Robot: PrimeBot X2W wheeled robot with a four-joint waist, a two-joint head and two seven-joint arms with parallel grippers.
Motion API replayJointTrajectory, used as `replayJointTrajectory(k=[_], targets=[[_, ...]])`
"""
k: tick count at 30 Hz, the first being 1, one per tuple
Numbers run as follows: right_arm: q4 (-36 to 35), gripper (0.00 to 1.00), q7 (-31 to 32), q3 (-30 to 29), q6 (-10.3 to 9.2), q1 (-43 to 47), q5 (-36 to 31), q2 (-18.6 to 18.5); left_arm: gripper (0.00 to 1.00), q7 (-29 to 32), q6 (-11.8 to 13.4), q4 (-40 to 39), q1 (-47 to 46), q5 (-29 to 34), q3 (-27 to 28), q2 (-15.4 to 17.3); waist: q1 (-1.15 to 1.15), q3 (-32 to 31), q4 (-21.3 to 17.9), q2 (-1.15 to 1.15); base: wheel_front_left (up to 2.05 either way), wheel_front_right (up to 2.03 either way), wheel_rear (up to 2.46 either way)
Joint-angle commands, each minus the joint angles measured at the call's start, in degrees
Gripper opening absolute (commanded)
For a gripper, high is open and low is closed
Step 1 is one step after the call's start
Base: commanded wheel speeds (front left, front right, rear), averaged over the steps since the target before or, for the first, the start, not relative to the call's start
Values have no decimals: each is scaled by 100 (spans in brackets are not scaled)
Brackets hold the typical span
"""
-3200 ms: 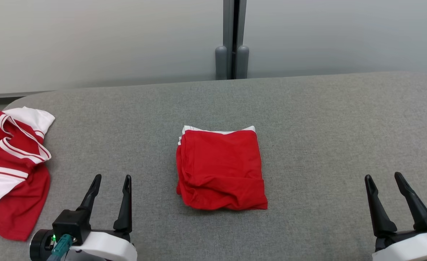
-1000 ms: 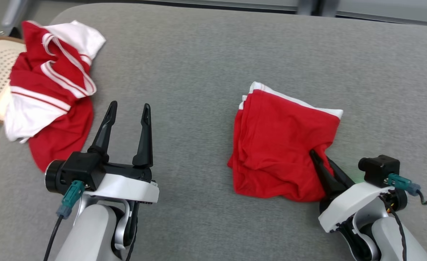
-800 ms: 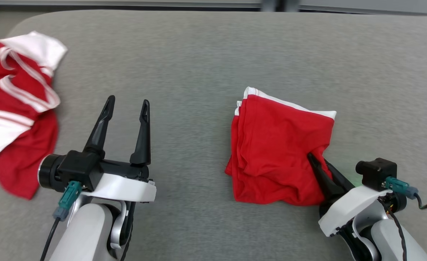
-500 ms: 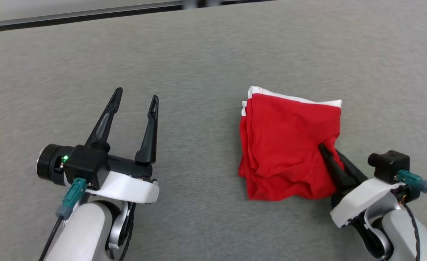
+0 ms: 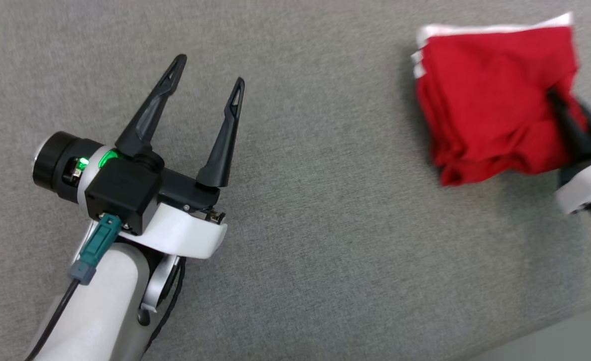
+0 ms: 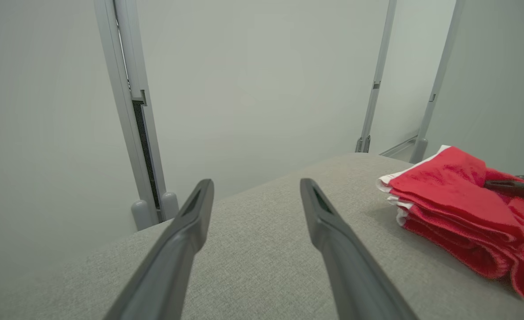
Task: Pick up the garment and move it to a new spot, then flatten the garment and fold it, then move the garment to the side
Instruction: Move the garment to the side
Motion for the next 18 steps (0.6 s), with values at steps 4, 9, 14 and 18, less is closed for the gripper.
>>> replayJointTrajectory(k=[4, 9, 14, 18], targets=[[455, 0, -75, -122, -12, -423, 222, -627, 100, 6, -90, -107, -275, 80, -65, 44, 0, 612, 252, 0, 0, 0, 0], [897, 0, -276, -238, -13, -866, 388, -857, 100, 14, -73, -158, -393, 137, -79, 95, 0, 858, 334, 0, 0, 0, 0], [1542, 96, -424, -230, -13, -1234, 523, -726, 100, 35, -69, -166, -455, 130, -49, 151, 0, 959, 341, 0, 0, 0, 0], [1991, 100, -565, -339, -11, -1356, 523, -589, 100, 33, -57, -146, -473, 139, -49, 179, 0, 962, 342, 0, 0, 0, 0]])
